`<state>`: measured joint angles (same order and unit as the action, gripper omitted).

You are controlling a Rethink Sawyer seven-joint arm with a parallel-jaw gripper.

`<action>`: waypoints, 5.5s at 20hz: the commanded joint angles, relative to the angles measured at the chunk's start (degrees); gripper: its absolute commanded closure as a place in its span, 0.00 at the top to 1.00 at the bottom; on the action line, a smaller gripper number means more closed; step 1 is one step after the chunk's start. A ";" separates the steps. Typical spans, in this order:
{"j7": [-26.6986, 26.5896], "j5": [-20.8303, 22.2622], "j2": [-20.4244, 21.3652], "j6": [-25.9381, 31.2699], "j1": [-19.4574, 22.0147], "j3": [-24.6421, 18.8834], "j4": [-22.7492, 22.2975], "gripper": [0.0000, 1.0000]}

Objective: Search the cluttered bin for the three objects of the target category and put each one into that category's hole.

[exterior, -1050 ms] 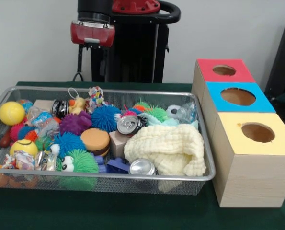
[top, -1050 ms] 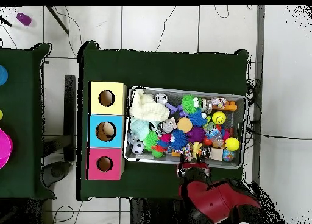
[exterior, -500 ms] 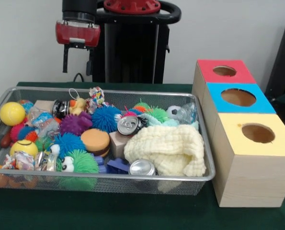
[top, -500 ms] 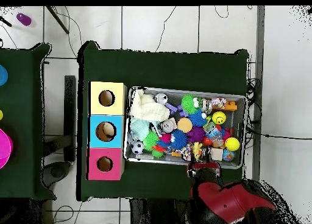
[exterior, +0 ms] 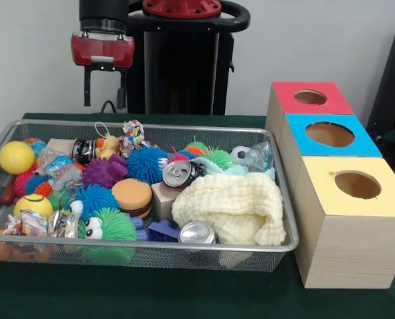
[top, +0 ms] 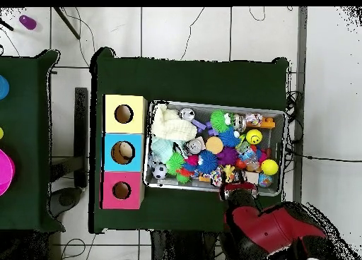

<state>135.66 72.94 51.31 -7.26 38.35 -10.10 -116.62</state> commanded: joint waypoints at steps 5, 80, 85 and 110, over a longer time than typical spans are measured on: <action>-1.54 1.98 -3.83 0.49 -3.20 -1.78 7.34 1.00; -0.64 -9.33 -12.86 -11.24 -16.46 17.86 10.59 1.00; -1.32 -10.07 -13.71 -13.04 -16.60 18.98 10.48 1.00; -5.01 -14.57 -20.04 -22.51 -17.97 24.71 12.84 1.00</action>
<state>135.66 60.35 33.66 -24.46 20.54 15.93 -108.69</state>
